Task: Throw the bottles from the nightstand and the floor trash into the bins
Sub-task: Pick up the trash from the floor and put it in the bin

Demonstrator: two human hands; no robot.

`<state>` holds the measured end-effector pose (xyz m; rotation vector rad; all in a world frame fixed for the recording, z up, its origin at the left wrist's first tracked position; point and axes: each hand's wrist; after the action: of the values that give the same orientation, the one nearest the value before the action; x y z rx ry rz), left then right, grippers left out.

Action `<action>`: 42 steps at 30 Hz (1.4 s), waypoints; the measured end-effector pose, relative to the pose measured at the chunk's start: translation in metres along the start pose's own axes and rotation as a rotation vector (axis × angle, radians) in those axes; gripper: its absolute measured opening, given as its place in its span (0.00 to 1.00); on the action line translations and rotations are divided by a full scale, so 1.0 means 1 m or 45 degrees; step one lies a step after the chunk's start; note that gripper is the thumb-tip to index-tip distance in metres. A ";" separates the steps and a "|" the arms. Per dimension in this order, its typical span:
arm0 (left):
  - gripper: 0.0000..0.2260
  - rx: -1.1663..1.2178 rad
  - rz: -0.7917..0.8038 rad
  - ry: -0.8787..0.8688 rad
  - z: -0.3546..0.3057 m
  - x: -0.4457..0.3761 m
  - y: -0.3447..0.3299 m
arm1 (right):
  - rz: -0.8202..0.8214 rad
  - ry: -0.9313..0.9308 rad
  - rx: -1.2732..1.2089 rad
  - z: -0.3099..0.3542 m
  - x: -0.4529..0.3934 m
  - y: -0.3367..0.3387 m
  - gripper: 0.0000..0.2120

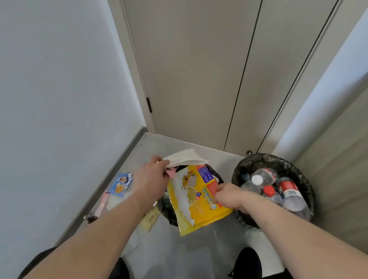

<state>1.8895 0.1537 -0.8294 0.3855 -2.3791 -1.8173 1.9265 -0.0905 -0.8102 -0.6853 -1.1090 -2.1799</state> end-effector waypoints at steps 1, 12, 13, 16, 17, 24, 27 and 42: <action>0.14 -0.095 0.084 -0.026 -0.004 0.003 -0.014 | 0.022 0.009 0.016 -0.003 0.003 0.001 0.18; 0.57 -0.225 0.900 -0.170 -0.044 0.060 -0.082 | 0.067 0.077 0.030 -0.033 0.016 0.012 0.28; 0.64 -0.292 0.963 -0.189 -0.042 0.066 -0.089 | 0.070 0.095 0.026 -0.031 0.014 0.013 0.28; 0.70 -0.446 0.975 -0.211 -0.030 0.071 -0.110 | 0.069 0.138 0.021 -0.026 0.013 0.013 0.28; 0.66 -0.432 0.944 -0.202 -0.027 0.066 -0.115 | 0.068 0.150 0.028 -0.025 0.012 0.013 0.28; 0.48 -0.315 1.126 -0.043 -0.006 0.010 -0.125 | 0.066 0.143 0.082 -0.027 0.006 0.011 0.30; 0.46 -0.236 1.227 0.096 -0.005 -0.010 -0.128 | 0.066 0.162 0.084 -0.028 0.003 0.010 0.29; 0.46 -0.255 0.807 0.036 -0.016 -0.040 -0.117 | 0.085 0.093 0.160 -0.029 -0.006 0.004 0.29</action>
<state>1.9462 0.1211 -0.9358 -0.3283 -1.9504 -1.6841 1.9283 -0.1154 -0.8276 -0.5743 -1.1575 -2.0436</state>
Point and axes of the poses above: each hand's wrist, its own x-axis away from the middle knuckle, its own y-axis out of the back of the hand, z = x × y, and after that the axes turned 5 degrees about y, right-handed
